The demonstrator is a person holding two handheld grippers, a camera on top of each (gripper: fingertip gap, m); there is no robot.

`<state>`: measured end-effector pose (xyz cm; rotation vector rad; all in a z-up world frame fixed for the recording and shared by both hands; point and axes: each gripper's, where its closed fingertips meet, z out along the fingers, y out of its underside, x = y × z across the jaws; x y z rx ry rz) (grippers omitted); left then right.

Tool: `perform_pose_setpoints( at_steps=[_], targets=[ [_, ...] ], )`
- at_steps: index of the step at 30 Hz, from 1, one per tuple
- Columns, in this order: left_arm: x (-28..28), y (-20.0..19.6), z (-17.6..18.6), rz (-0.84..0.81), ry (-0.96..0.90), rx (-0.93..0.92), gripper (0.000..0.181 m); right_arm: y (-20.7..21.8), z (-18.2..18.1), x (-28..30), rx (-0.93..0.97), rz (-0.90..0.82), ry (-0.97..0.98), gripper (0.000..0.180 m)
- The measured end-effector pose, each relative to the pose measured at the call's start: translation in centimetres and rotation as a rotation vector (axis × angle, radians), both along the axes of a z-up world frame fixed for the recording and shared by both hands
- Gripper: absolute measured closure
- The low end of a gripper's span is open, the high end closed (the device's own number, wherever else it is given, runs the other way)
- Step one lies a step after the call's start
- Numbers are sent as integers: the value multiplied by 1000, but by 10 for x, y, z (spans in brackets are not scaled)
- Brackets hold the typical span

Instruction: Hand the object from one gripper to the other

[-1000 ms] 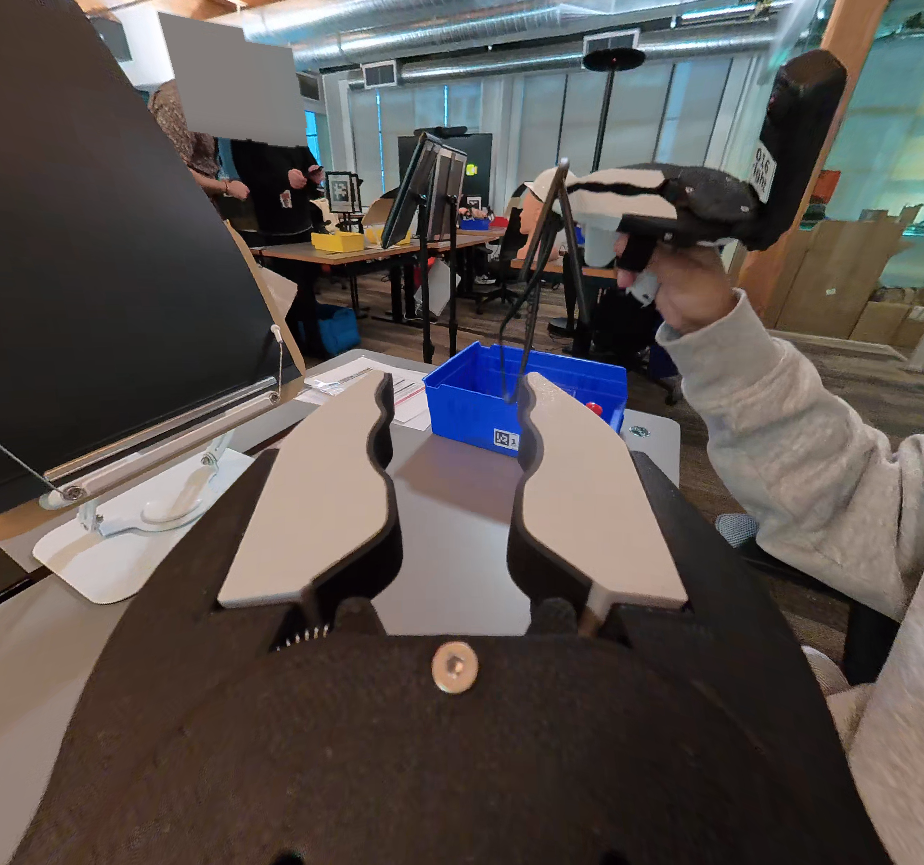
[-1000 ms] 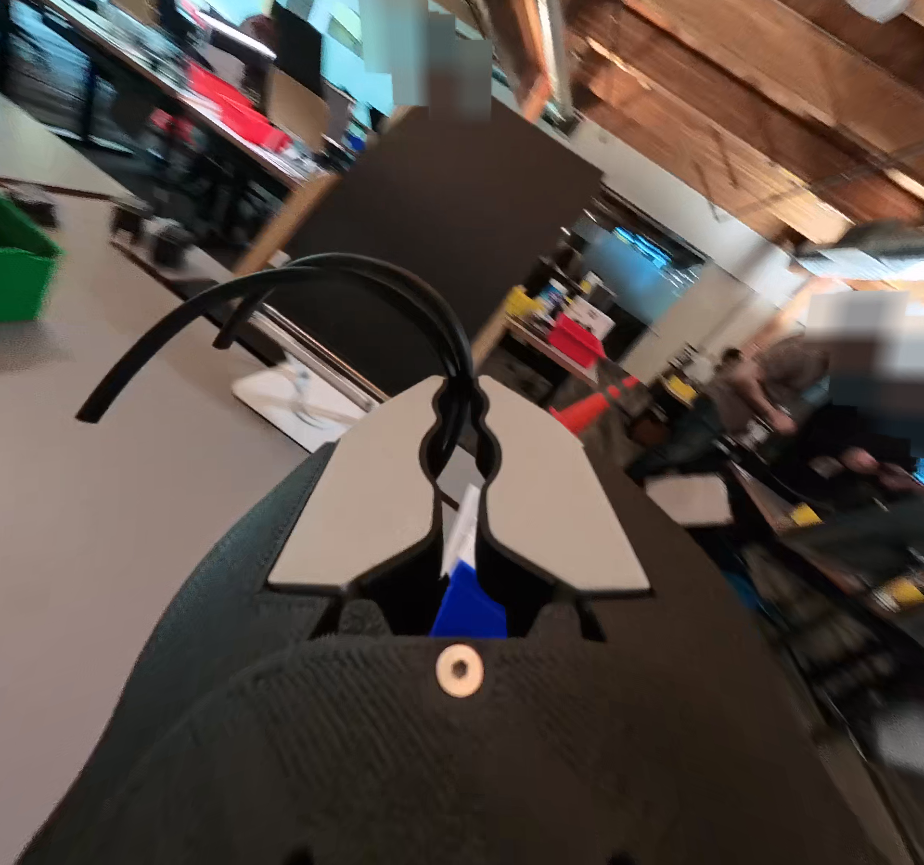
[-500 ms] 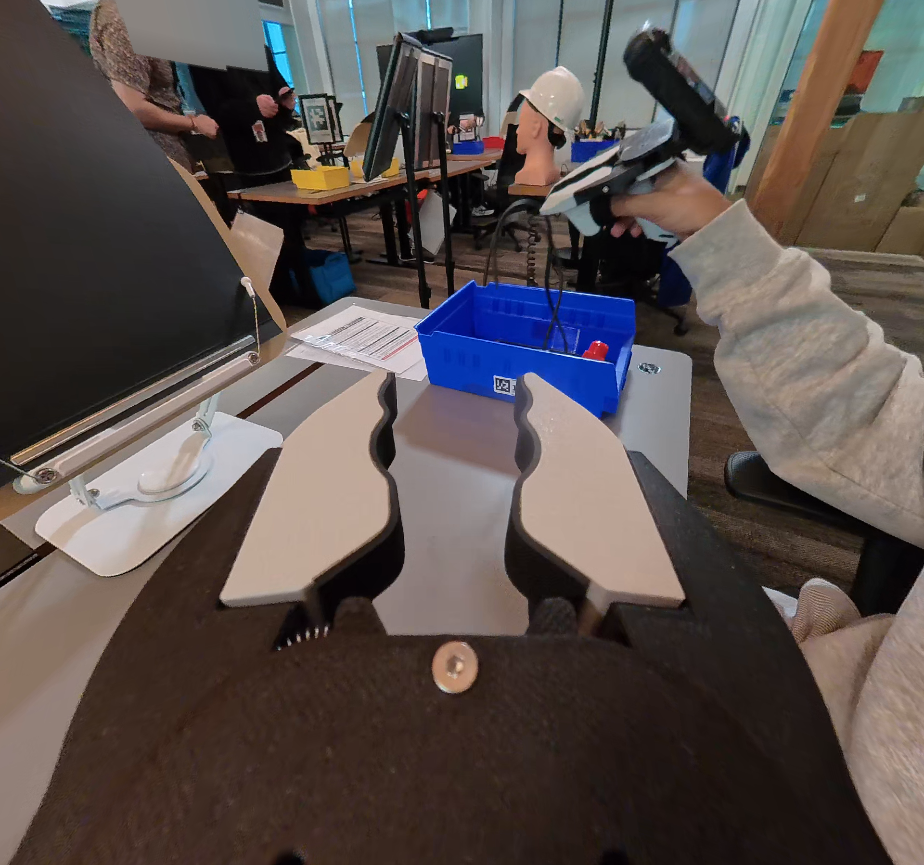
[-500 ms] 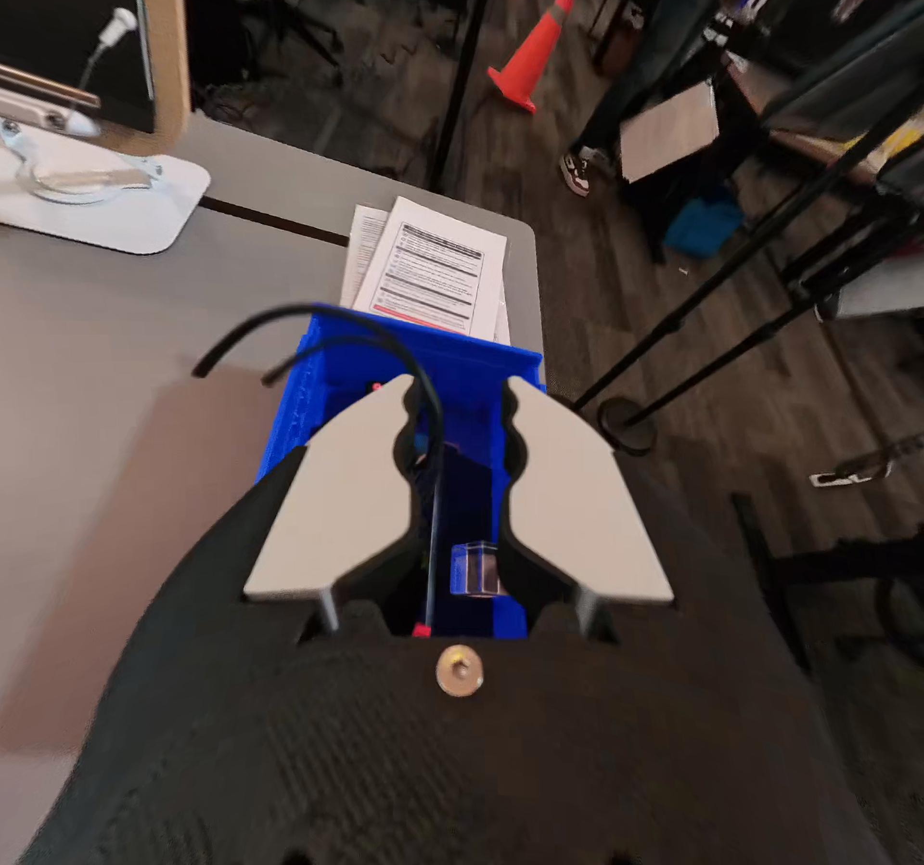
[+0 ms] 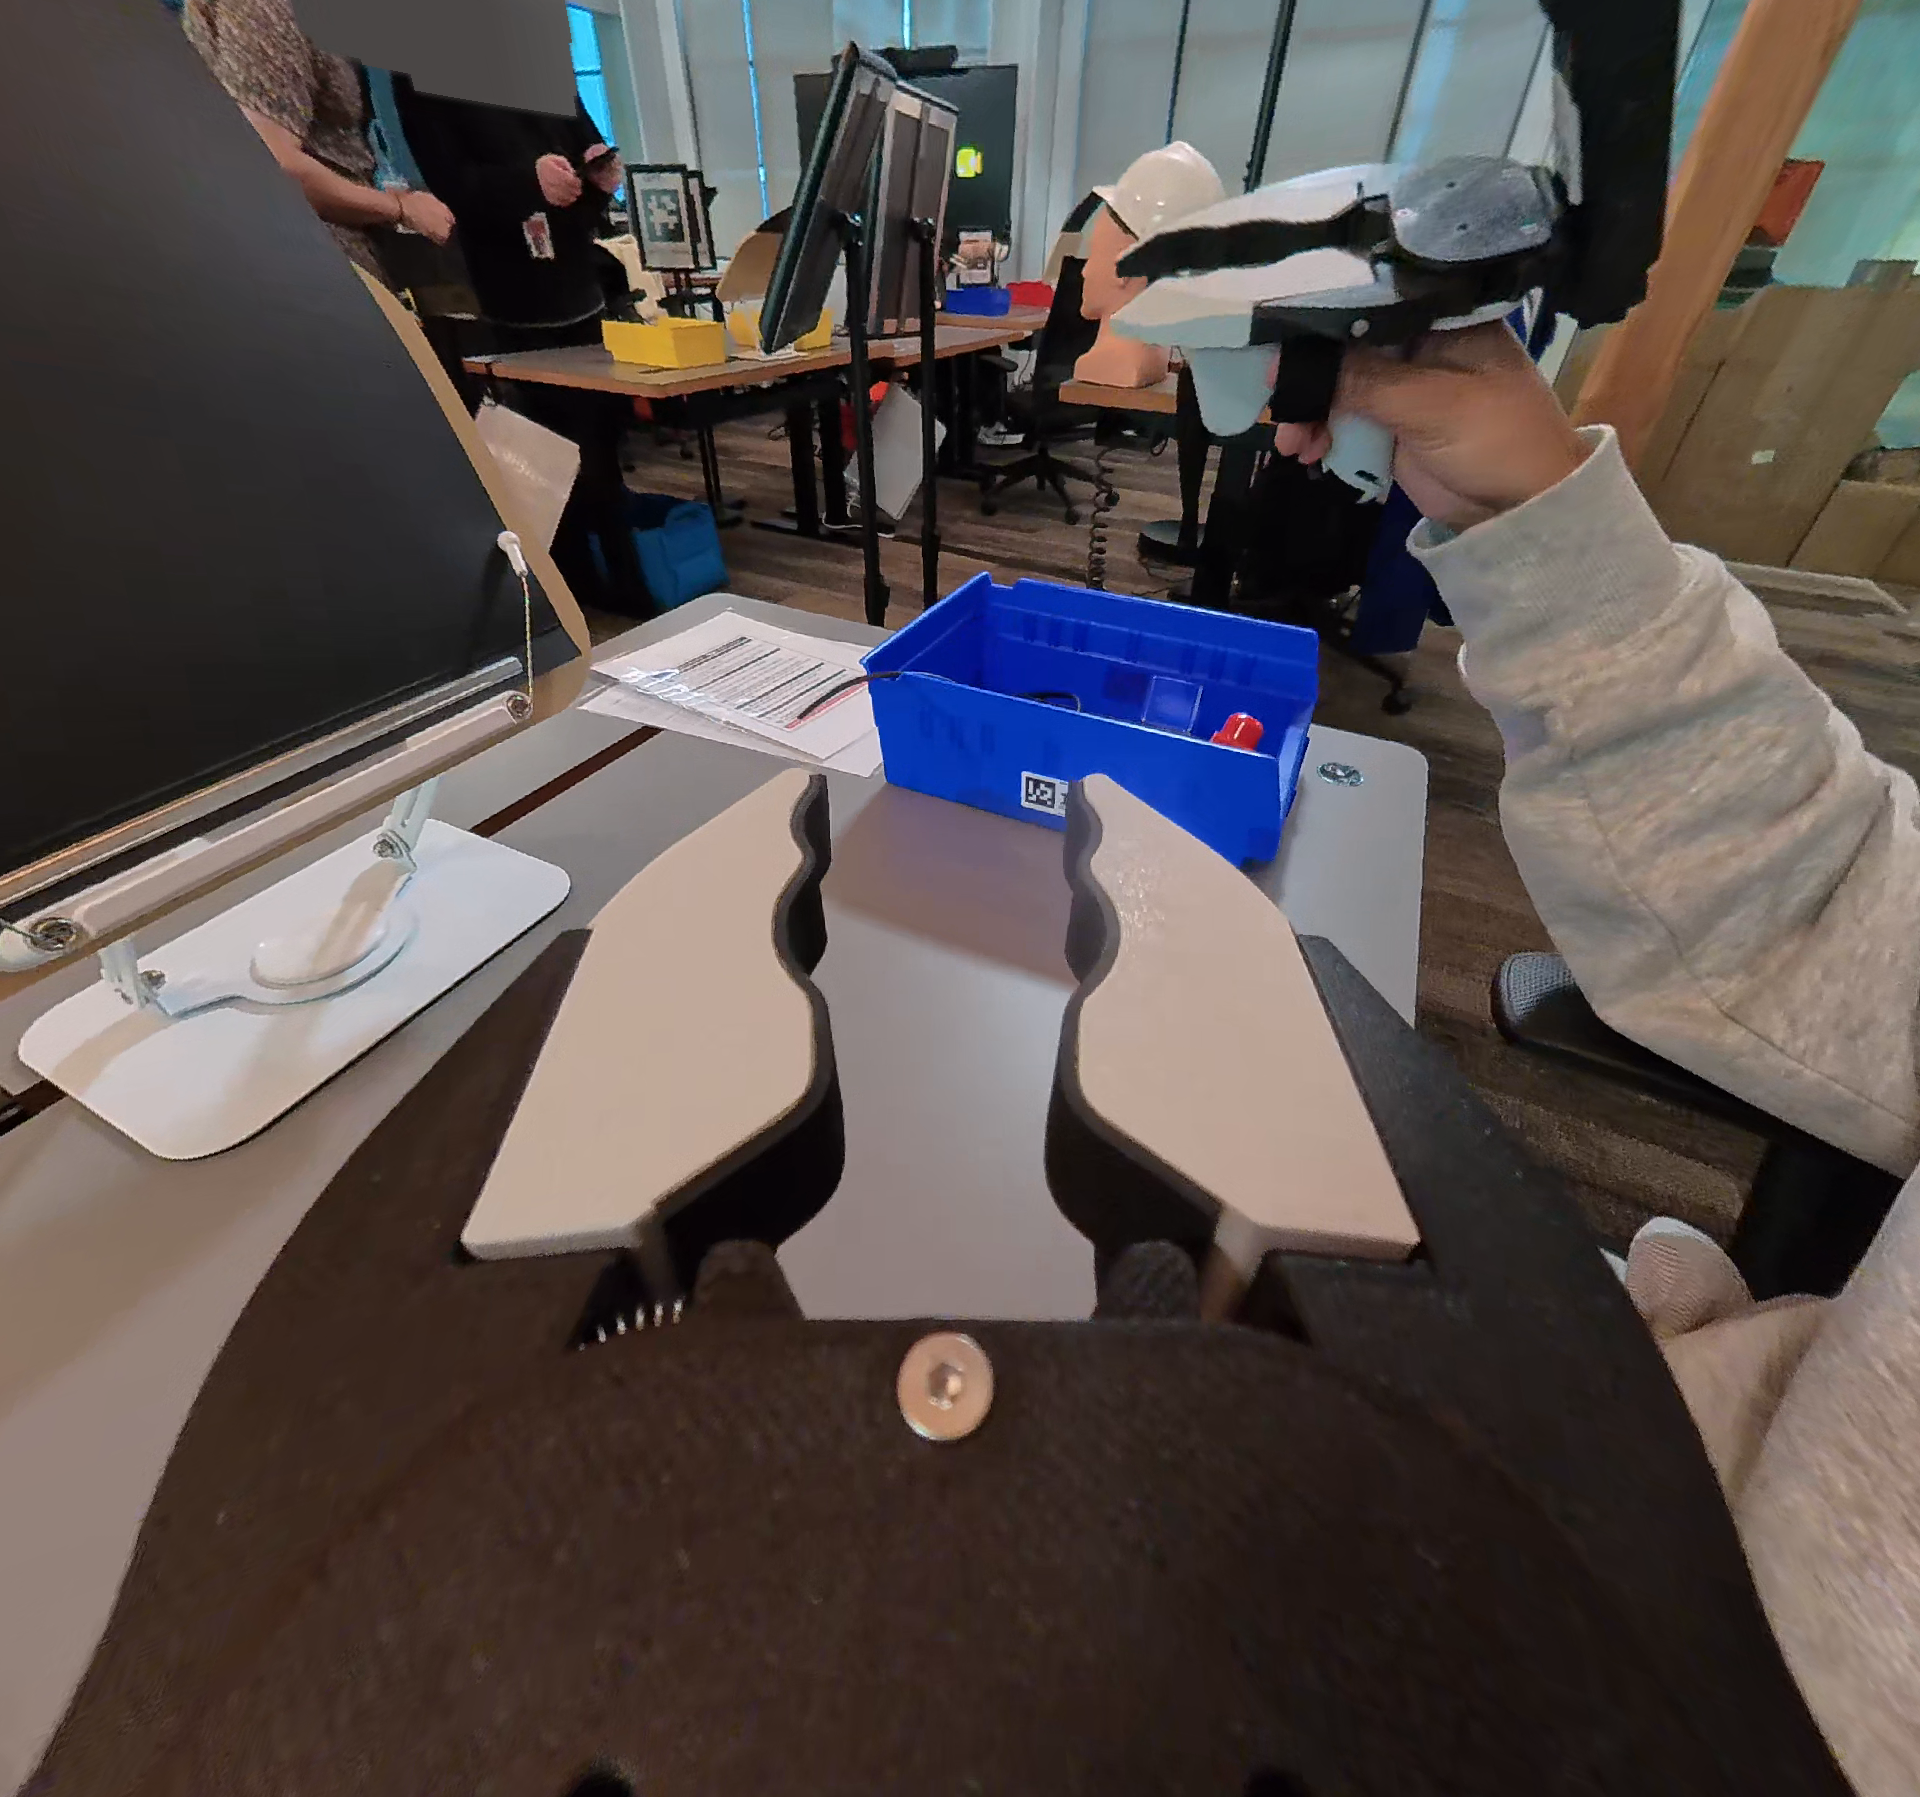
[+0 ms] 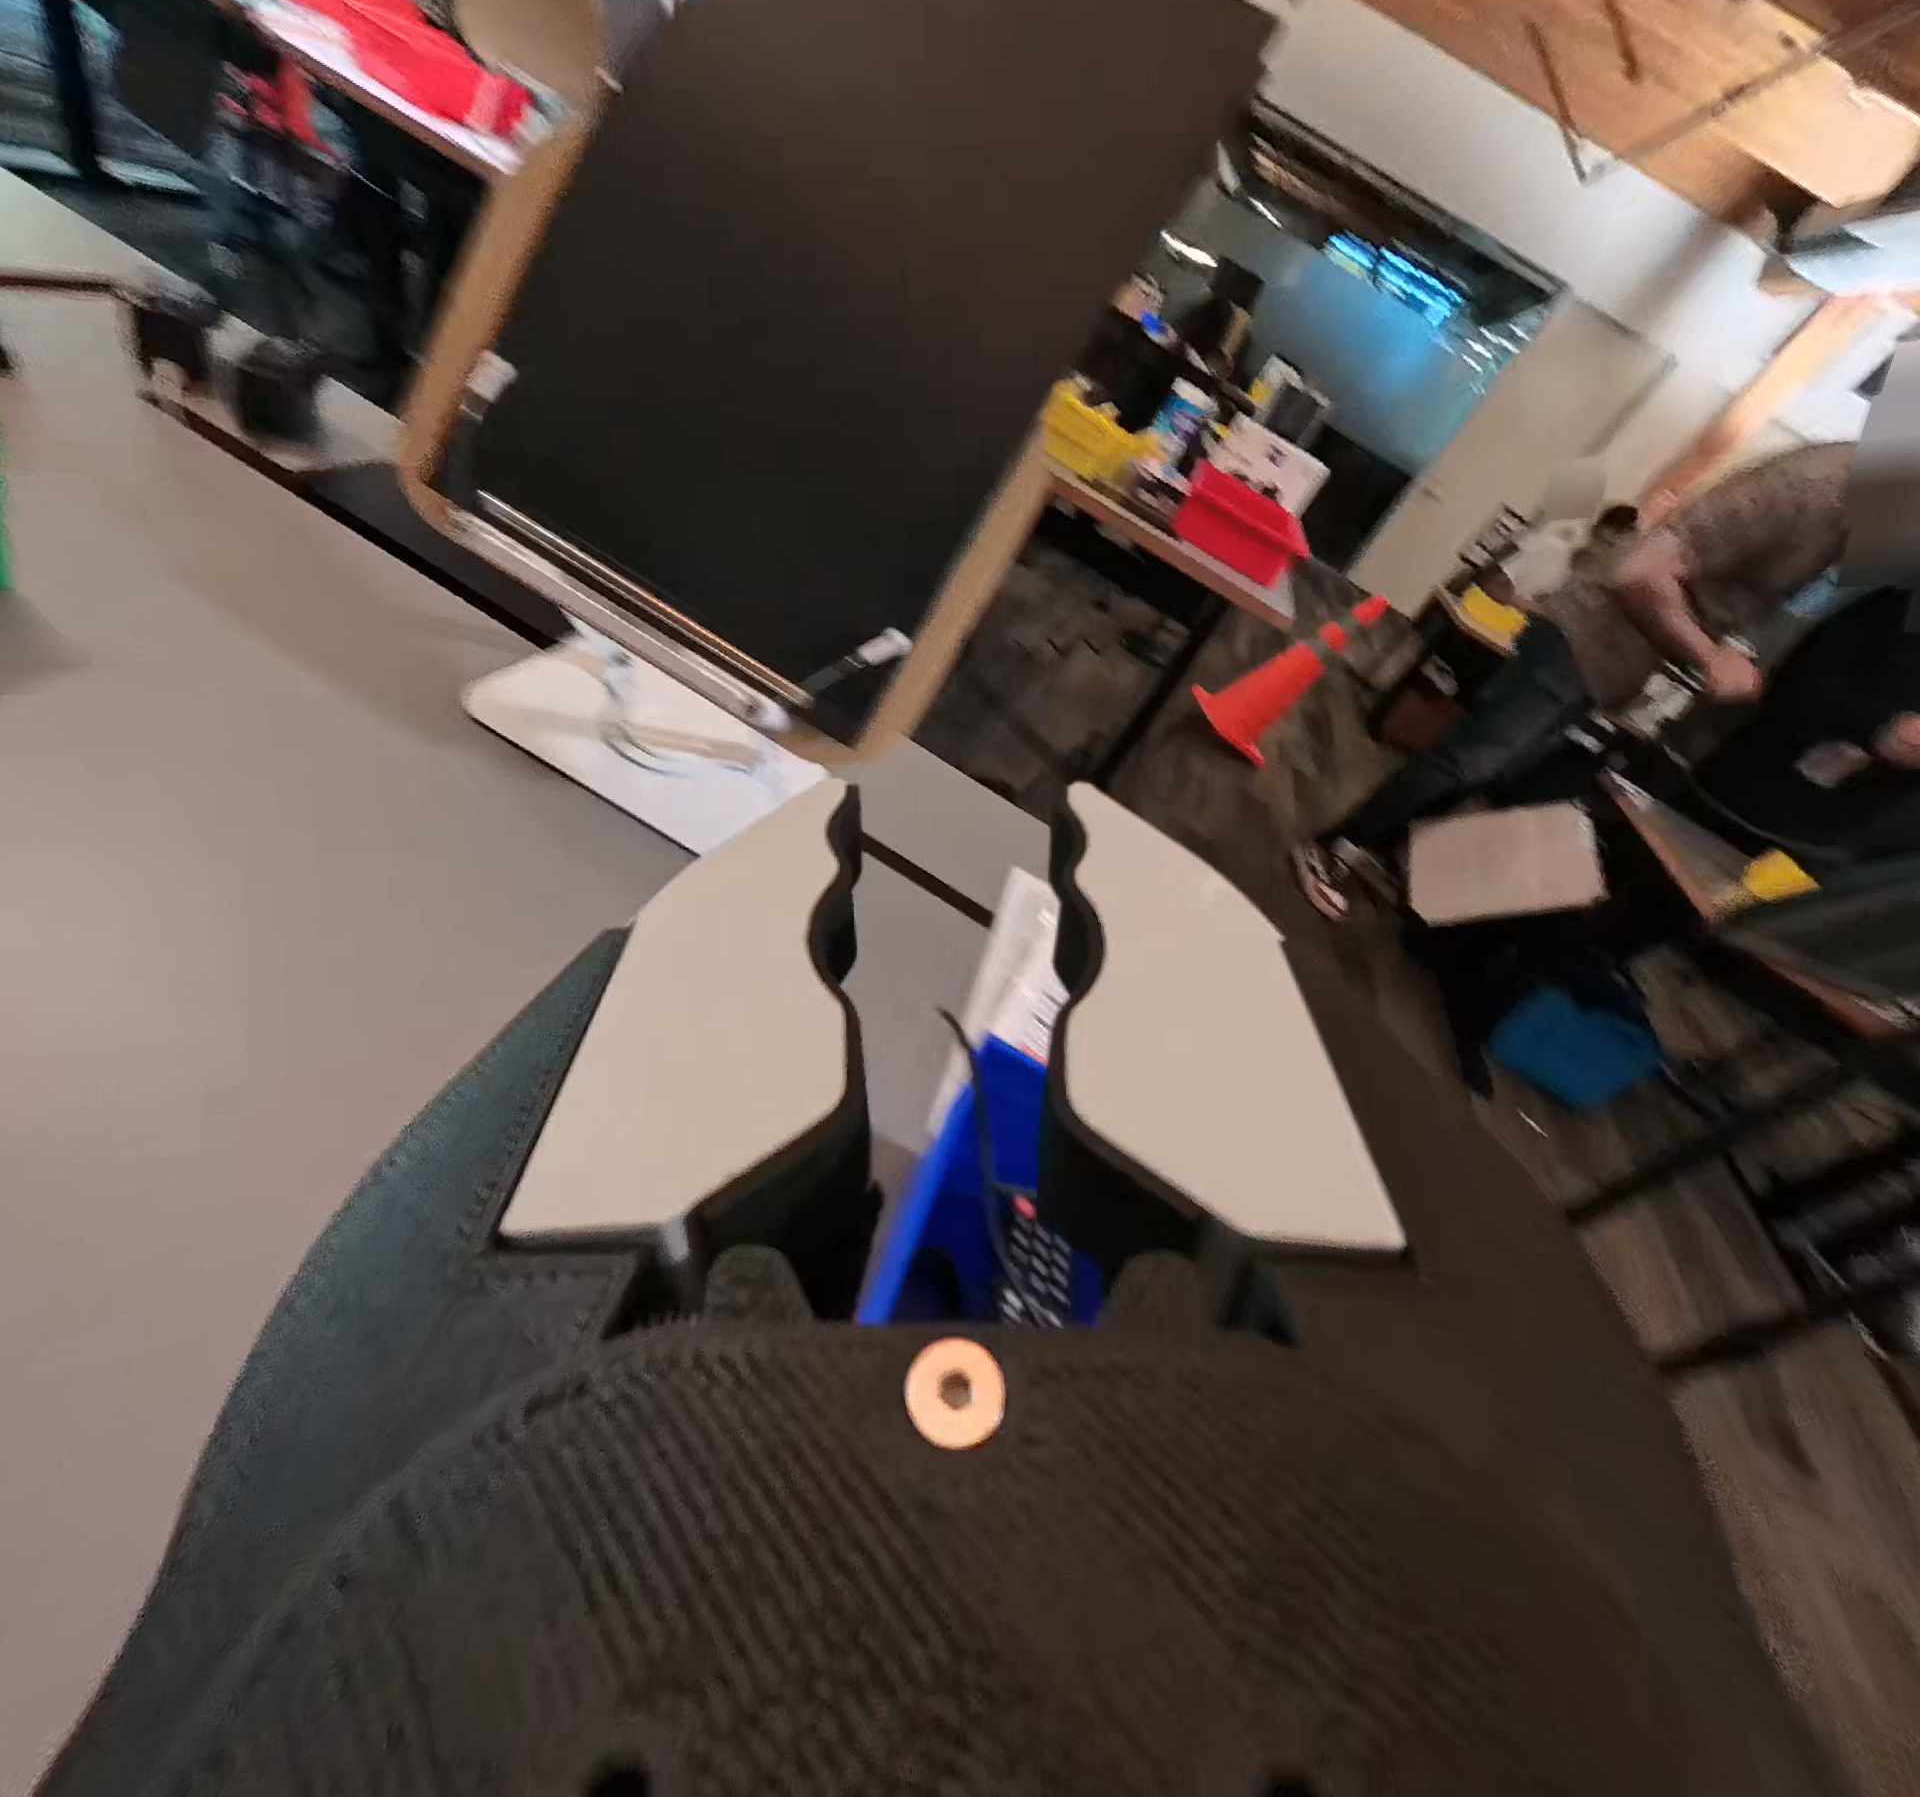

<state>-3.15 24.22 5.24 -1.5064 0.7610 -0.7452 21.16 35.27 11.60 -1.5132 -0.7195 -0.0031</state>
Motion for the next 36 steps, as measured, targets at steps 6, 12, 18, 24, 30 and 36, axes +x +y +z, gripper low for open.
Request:
perform_pose_setpoints(
  at_steps=[6,12,18,24,30,36],
  targets=[
    [-7,7,-11,48,-3,-22,140,-64,-79,-132,-125,556,178,146],
    [-7,-3,-97,-21,-20,-226,156,-140,-220,-165,-432,667,184,153],
    [-13,-15,-151,33,-121,-319,173,-141,-220,-165,-499,702,315,149],
    [-9,-22,-164,-11,-23,-244,180,-127,-238,-155,-601,704,264,147],
    [-12,-32,-169,-82,-42,-234,181,-141,-263,-174,-623,754,88,148],
    [-14,-47,-159,-207,-133,-241,180,-152,-275,-183,-667,800,17,148]
  ],
)
